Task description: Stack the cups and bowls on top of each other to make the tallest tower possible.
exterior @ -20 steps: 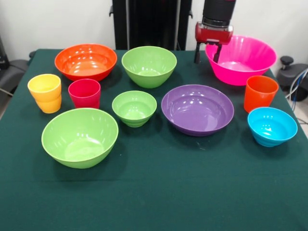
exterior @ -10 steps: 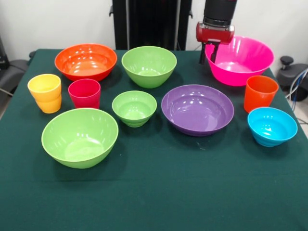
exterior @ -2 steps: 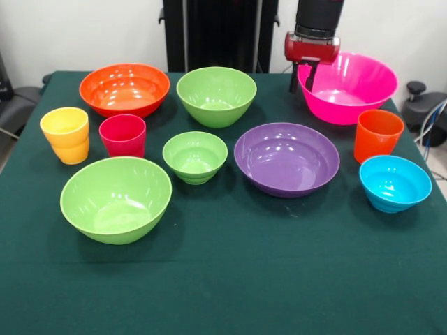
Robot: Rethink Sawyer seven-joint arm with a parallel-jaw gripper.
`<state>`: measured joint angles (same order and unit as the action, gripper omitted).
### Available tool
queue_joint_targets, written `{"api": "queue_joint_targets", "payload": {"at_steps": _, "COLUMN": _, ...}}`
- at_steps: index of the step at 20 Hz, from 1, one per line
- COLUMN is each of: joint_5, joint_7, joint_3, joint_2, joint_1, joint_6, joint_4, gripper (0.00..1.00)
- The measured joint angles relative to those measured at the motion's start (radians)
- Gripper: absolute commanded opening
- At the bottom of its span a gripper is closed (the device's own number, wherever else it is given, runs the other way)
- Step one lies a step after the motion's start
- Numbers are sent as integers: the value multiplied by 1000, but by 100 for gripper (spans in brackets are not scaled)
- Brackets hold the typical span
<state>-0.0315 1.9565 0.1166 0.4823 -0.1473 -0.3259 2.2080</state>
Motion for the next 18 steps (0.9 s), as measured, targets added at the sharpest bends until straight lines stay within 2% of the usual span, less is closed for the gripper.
{"api": "queue_joint_targets", "payload": {"at_steps": 6, "joint_5": 0, "joint_7": 0, "joint_3": -3, "joint_2": 3, "joint_1": 5, "joint_6": 0, "joint_4": 0, "gripper": 0}}
{"api": "queue_joint_targets", "payload": {"at_steps": 11, "joint_5": 1, "joint_7": 0, "joint_3": -21, "joint_2": 36, "joint_1": 27, "joint_6": 3, "joint_4": 10, "gripper": 0}}
{"api": "queue_joint_targets", "payload": {"at_steps": 18, "joint_5": 5, "joint_7": 0, "joint_3": -99, "joint_2": 254, "joint_1": 90, "joint_6": 153, "joint_4": 75, "gripper": 0}}
